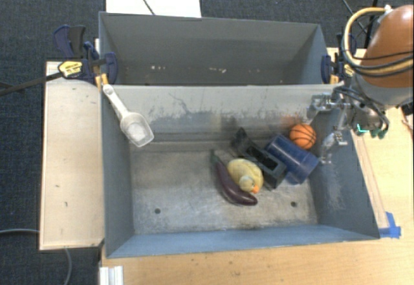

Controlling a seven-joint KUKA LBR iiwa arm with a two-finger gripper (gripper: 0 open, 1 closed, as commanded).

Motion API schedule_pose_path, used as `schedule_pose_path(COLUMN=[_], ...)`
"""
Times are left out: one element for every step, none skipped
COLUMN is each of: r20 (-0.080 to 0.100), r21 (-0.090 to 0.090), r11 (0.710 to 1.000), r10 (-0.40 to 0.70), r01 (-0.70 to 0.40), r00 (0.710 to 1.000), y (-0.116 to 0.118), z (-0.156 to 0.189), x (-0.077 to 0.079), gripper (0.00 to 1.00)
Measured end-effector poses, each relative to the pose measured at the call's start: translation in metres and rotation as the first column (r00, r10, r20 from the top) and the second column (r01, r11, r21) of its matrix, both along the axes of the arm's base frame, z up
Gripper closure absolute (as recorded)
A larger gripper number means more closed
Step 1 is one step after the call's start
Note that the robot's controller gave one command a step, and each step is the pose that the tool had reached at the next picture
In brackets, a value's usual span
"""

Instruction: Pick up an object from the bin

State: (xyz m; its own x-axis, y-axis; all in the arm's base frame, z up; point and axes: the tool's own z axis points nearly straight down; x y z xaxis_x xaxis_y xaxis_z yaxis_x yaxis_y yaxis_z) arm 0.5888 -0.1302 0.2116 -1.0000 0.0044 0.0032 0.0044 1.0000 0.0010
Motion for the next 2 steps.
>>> schedule_pose_path(r20=[0.008, 0.014], r21=[-0.002, -0.003], r11=[1.0, 0.999], r10=[0.003, -0.032], r01=[-0.003, 0.032], r00=[1.0, 0.999], y=[0.0, 0.025], z=[0.004, -0.043], x=[0.002, -0.004], gripper=[0.0, 0.0])
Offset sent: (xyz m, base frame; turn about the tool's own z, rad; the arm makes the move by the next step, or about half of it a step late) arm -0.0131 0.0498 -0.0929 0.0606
